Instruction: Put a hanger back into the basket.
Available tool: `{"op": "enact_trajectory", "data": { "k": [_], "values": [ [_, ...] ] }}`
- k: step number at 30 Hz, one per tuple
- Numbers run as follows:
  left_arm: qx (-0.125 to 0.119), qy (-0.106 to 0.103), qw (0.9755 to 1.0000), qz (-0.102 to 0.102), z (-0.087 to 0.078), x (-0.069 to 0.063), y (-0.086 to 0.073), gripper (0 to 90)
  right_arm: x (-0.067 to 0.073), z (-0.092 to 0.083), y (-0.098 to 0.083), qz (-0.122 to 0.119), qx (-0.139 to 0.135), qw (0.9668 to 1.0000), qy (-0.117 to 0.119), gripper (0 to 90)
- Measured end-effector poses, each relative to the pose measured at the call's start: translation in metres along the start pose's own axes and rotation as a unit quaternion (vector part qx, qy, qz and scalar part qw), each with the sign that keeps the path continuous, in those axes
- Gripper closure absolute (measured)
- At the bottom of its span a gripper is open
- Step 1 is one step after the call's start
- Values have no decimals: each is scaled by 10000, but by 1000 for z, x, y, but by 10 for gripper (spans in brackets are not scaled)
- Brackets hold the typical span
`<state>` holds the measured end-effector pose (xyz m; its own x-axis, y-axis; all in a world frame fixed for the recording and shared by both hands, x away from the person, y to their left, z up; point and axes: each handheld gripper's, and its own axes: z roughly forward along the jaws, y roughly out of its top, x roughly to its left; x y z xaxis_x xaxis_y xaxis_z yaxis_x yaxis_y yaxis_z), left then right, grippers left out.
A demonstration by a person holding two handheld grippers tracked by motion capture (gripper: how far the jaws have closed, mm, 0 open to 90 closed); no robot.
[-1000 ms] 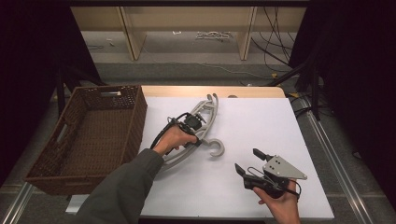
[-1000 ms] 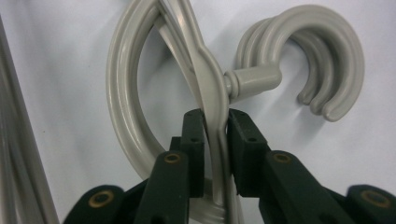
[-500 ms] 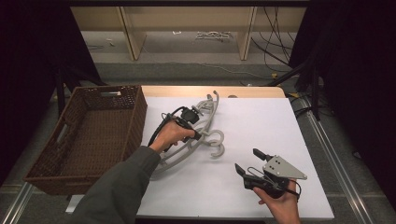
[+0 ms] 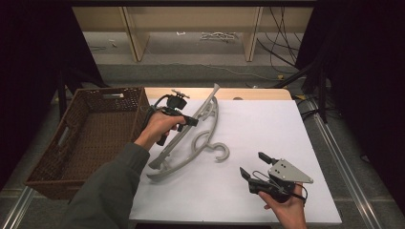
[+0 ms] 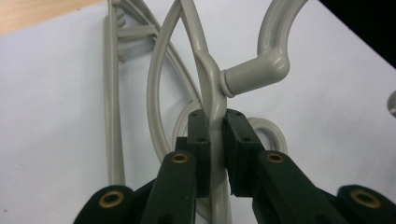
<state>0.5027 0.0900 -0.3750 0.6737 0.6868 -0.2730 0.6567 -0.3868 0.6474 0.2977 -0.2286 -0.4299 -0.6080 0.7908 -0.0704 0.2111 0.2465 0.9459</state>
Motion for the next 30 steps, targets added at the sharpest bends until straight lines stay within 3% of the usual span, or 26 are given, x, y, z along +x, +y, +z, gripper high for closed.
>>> {"op": "enact_trajectory", "data": {
  "k": [5,8,12,24,25,30],
  "values": [
    [-291,-59,9994,-176,-12,1,5,815,0,0,0,3,0,10000,-9,225],
    [-340,-68,9993,-150,-16,0,7,815,-1,0,0,-5,-12,10000,1,225],
    [-621,-86,9979,-159,-31,-3,14,816,-1,0,0,-7,-35,10000,-28,225],
    [-905,-98,9959,-11,-72,-10,23,816,-2,0,0,-75,-72,9999,-53,225],
    [-968,-120,9952,27,-81,-12,24,816,0,0,0,11,-14,10000,-9,225],
    [-1124,-141,9935,142,-98,-17,26,817,0,1,0,-46,-28,10000,-24,225]
  ]
}}
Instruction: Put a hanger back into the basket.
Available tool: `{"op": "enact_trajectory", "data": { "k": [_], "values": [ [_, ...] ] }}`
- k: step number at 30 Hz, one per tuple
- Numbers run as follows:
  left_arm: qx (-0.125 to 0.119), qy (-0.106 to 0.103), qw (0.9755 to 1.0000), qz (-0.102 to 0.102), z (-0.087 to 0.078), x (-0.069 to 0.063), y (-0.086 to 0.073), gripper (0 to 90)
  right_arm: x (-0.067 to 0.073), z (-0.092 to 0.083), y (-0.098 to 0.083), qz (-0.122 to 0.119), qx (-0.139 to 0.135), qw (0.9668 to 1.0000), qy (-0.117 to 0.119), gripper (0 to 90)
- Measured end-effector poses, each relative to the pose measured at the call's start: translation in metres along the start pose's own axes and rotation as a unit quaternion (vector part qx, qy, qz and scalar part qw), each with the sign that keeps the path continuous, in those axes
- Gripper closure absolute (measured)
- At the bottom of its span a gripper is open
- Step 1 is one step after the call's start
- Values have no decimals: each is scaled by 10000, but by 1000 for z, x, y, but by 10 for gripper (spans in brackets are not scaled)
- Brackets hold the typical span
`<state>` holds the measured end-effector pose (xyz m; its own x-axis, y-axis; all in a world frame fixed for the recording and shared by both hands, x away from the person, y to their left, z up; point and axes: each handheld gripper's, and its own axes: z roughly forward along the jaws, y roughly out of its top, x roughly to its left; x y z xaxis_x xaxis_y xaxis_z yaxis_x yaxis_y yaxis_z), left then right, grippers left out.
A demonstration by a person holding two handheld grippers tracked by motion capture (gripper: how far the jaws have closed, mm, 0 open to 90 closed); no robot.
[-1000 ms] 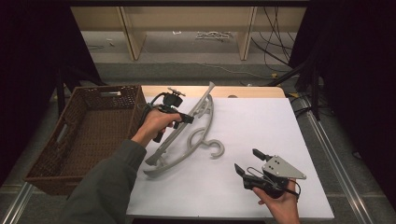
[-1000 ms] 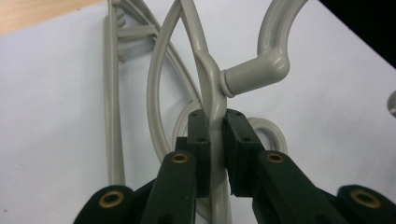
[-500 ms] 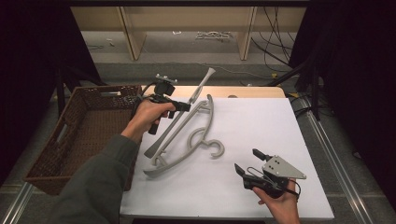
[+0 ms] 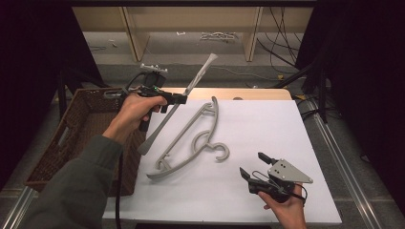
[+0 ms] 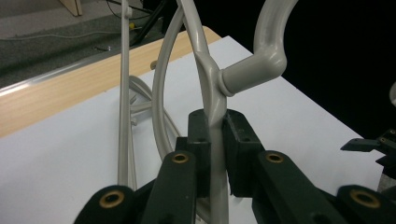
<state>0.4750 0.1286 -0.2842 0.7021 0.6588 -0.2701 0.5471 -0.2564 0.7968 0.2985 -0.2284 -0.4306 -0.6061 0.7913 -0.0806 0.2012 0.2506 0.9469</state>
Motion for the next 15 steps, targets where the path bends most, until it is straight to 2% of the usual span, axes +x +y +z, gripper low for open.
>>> {"op": "enact_trajectory", "data": {
  "k": [2,5,7,8,9,10,12,13,15],
  "values": [
    [-21,30,9999,94,-12,-3,3,817,1,0,0,66,21,10000,11,225],
    [-37,55,9998,164,-25,-5,4,817,0,0,0,-13,-25,10000,-15,225],
    [-64,77,9997,218,-35,-5,3,817,1,0,0,59,20,10000,7,225],
    [-64,77,9997,218,-35,-5,3,817,1,0,0,74,24,10000,17,225],
    [-77,103,9997,229,-39,-5,3,817,0,0,0,-8,-27,10000,-18,225],
    [-99,167,9995,259,-49,-3,1,816,1,0,0,52,44,10000,20,225],
    [-107,193,9993,287,-54,-2,0,817,1,0,0,13,15,10000,11,225],
    [-131,253,9991,329,-64,2,-1,817,0,0,1,-27,15,10000,12,225],
    [-140,307,9989,341,-69,4,-3,817,0,0,0,-3,52,10000,35,226]
  ]
}}
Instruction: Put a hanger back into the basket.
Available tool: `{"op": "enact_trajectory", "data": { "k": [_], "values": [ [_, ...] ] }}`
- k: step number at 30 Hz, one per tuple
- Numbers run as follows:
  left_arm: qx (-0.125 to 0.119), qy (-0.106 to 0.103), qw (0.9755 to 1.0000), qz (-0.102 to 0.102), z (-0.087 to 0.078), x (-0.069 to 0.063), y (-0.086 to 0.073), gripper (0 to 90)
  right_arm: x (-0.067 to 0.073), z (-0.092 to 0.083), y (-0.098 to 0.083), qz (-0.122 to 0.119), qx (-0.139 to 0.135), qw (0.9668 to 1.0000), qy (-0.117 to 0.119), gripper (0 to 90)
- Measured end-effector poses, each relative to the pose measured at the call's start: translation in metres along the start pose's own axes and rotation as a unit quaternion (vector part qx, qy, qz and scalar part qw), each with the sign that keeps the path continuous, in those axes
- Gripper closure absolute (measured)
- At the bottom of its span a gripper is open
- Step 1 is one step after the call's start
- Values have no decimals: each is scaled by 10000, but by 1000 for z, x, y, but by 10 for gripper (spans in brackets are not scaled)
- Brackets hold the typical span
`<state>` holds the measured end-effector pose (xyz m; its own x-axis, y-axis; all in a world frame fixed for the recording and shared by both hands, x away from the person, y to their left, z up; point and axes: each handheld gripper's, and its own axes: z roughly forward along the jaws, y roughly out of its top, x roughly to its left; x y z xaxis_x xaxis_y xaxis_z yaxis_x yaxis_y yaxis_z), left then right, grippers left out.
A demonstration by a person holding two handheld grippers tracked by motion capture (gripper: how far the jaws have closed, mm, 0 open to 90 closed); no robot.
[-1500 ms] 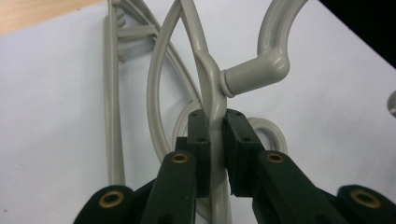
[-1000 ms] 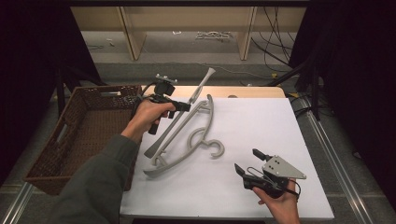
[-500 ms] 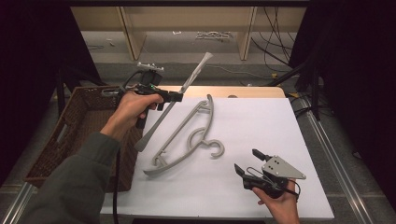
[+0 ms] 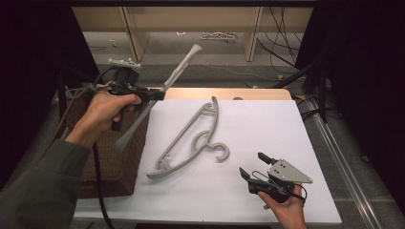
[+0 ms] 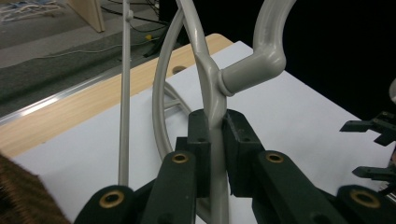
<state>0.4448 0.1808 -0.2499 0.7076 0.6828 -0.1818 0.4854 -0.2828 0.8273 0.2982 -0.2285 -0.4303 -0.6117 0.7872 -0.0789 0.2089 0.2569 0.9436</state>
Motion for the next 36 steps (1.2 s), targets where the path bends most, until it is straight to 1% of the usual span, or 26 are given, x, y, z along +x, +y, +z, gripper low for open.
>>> {"op": "enact_trajectory", "data": {
  "k": [1,4,5,7,8,9,10,11,13,14,15,16,17,18,19,21,22,26,27,28,30,31,32,33,35,36],
  "values": [
    [-35,95,9999,8,-9,5,-4,817,-1,0,0,-23,-10,10000,-23,225],
    [-78,198,9998,15,-20,14,-11,816,-1,0,0,-11,-33,10000,-41,226],
    [-78,198,9998,15,-20,14,-11,816,-1,0,0,-11,-33,10000,-41,226],
    [-100,282,9995,52,-27,25,-19,817,0,2,-1,18,-28,10000,-32,226],
    [-100,282,9995,52,-27,25,-19,817,0,2,-1,10,5,10000,-31,226],
    [-109,319,9994,16,-29,30,-23,817,1,3,-1,103,36,9999,30,226],
    [-117,342,9993,4,-31,34,-26,817,0,3,-1,7,27,10000,-12,226],
    [-115,372,9992,12,-35,42,-34,817,1,2,-1,77,92,9999,26,226],
    [-114,380,9992,24,-36,46,-37,817,1,3,-1,100,58,9999,62,226],
    [-109,412,9991,26,-38,52,-45,817,1,3,-1,104,54,9999,54,226],
    [-109,412,9991,26,-38,52,-45,817,1,3,-1,104,54,9999,54,226],
    [-85,428,9990,-19,-40,57,-52,817,0,4,-2,-1,19,10000,-45,226],
    [-85,428,9990,-19,-40,57,-52,817,0,4,-2,-1,19,10000,-45,226],
    [-51,469,9989,-8,-42,63,-59,817,0,4,-2,13,43,10000,-27,226],
    [-34,527,9986,51,-43,65,-62,817,0,4,-2,54,38,10000,-29,226],
    [79,581,9982,126,-47,70,-69,817,0,4,-2,7,24,10000,-53,226],
    [28,562,9984,49,-47,71,-73,817,0,4,-2,10,21,10000,-52,226],
    [85,628,9979,97,-53,77,-83,817,0,4,-2,0,48,10000,-44,226],
    [105,669,9977,60,-56,82,-90,817,0,4,-2,6,52,10000,-39,226],
    [179,698,9974,99,-58,84,-94,817,0,4,-2,3,64,10000,-38,226],
    [142,732,9972,35,-58,85,-98,816,0,4,-2,3,61,10000,-36,226],
    [187,801,9965,111,-62,88,-103,816,0,5,-2,-3,49,10000,-33,226],
    [188,820,9964,63,-64,90,-106,817,0,4,-2,1,65,10000,-31,227],
    [212,827,9963,75,-66,92,-109,817,2,4,-2,89,126,9999,9,226],
    [232,834,9962,112,-68,93,-112,817,2,4,-2,92,128,9999,11,226],
    [293,836,9957,253,-71,95,-117,817,1,6,-3,-18,89,10000,-18,226]
  ]
}}
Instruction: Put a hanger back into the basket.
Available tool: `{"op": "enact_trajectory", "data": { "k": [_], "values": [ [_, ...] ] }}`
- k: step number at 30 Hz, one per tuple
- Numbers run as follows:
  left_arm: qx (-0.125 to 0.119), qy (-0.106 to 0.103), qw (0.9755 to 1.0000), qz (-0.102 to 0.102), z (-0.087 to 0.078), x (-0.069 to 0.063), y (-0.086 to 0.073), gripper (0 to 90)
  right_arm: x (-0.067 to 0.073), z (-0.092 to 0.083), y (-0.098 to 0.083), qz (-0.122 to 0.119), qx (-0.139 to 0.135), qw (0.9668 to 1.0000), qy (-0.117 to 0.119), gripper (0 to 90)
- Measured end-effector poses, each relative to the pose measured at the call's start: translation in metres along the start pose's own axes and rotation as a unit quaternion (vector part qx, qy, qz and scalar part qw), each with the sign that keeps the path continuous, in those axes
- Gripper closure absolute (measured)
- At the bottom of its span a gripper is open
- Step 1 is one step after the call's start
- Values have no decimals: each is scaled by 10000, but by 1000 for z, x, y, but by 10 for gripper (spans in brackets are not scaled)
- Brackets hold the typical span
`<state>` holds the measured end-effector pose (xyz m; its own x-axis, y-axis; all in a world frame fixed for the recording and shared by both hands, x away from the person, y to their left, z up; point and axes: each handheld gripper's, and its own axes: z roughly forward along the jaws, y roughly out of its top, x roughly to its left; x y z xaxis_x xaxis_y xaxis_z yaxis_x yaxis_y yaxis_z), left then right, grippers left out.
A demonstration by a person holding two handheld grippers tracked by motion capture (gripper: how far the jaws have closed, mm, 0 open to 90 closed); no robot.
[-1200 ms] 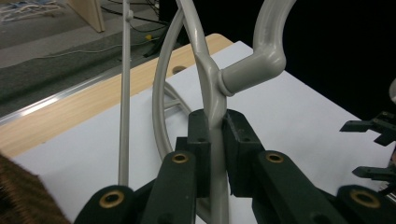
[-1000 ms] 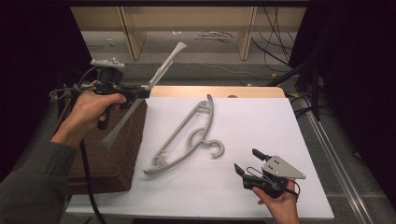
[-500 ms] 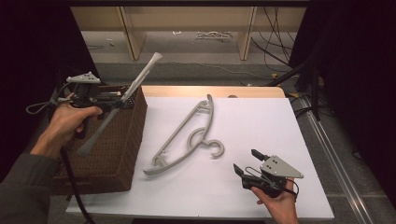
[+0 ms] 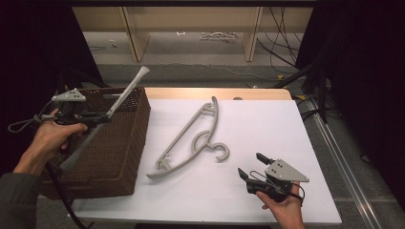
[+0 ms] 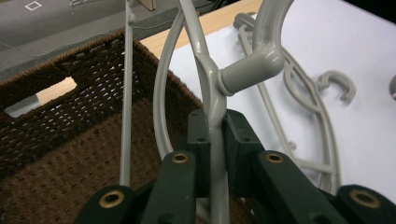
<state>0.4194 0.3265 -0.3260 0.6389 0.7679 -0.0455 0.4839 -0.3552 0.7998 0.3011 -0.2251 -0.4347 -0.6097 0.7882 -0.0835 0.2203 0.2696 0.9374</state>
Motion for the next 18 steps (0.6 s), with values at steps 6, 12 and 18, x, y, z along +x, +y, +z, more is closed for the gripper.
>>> {"op": "enact_trajectory", "data": {
  "k": [6,12,18],
  "values": [
    [-31,80,10000,-3,-5,6,-18,816,2,0,-1,89,90,9999,24,226],
    [176,146,9995,229,-10,11,-34,816,3,2,-1,76,113,9999,41,227],
    [326,97,9992,224,-14,15,-44,816,2,3,-1,23,18,10000,-23,228]
  ]
}}
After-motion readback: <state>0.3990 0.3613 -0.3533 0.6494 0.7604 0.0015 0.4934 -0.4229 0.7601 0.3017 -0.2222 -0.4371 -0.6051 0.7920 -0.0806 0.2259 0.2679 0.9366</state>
